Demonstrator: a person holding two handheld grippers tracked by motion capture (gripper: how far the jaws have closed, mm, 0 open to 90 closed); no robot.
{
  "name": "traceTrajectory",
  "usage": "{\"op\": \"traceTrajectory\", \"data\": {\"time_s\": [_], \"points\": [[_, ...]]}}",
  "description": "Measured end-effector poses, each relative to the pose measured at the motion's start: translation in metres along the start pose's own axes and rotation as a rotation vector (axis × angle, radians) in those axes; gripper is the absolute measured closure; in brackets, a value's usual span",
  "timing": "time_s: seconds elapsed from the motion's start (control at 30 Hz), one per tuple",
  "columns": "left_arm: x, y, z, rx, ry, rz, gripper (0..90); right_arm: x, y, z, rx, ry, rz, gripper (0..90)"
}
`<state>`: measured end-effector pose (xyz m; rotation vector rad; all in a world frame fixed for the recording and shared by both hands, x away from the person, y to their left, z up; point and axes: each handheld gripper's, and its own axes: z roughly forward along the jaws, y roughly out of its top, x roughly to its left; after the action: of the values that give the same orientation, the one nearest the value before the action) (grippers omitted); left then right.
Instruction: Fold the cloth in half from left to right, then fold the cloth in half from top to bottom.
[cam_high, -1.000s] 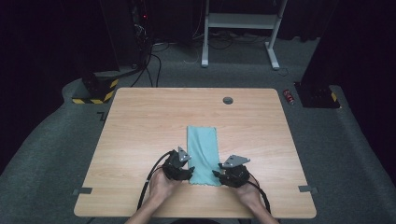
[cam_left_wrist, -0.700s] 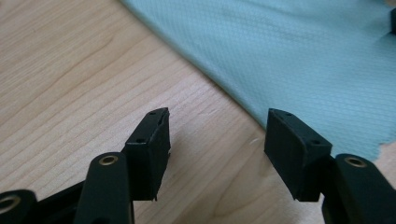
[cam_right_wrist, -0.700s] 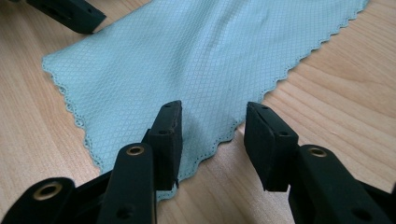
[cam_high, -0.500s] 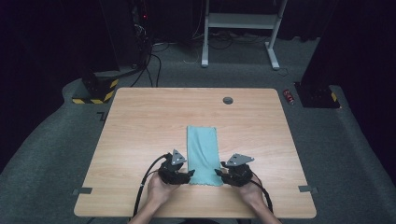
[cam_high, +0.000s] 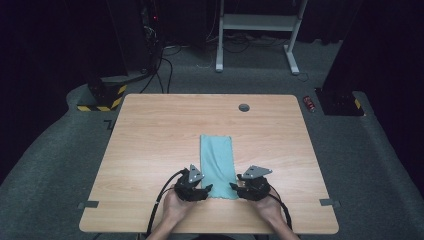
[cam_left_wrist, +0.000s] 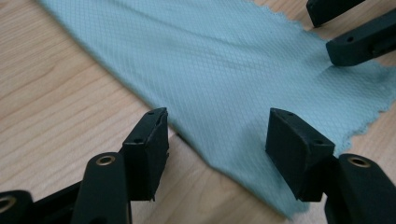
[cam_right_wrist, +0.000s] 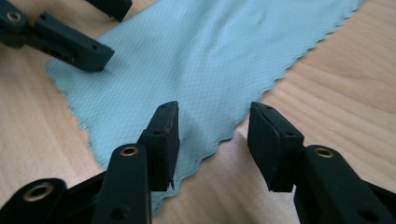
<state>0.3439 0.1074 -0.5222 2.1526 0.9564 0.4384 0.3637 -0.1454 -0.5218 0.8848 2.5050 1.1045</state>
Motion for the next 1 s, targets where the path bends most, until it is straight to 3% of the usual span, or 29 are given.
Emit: {"op": "traceTrajectory", "data": {"time_s": [0.07, 0.1, 0.3, 0.47, 0.53, 0.7, 0.83, 1.0], "points": [[0.001, -0.004, -0.003, -0.006, -0.001, -0.005, 39.6, 0.004, -0.002, 0.000, -0.001, -0.008, -0.029, 52.8], [0.000, -0.007, -0.005, -0.014, -0.004, -0.021, 39.6, 0.005, -0.003, -0.001, -0.002, -0.010, -0.025, 52.4], [0.003, -0.014, -0.014, -0.008, 0.015, -0.015, 39.5, 0.006, -0.004, -0.005, 0.018, 0.007, -0.036, 49.7], [0.005, -0.015, -0.017, 0.004, -0.002, -0.018, 39.6, 0.002, -0.006, -0.009, 0.031, 0.009, -0.012, 50.3], [0.008, -0.016, -0.018, 0.008, -0.017, -0.039, 40.4, 0.000, -0.007, -0.012, 0.030, 0.009, -0.004, 51.4], [0.023, -0.017, -0.024, -0.022, -0.031, -0.091, 40.4, -0.014, -0.006, -0.019, -0.017, 0.004, 0.056, 51.4], [0.042, -0.012, -0.025, -0.041, -0.014, -0.136, 39.9, -0.025, -0.004, -0.020, -0.057, -0.004, 0.114, 51.2], [0.058, 0.001, -0.022, -0.050, 0.002, -0.171, 39.7, -0.033, 0.000, -0.016, -0.025, -0.006, 0.133, 50.8]]}}
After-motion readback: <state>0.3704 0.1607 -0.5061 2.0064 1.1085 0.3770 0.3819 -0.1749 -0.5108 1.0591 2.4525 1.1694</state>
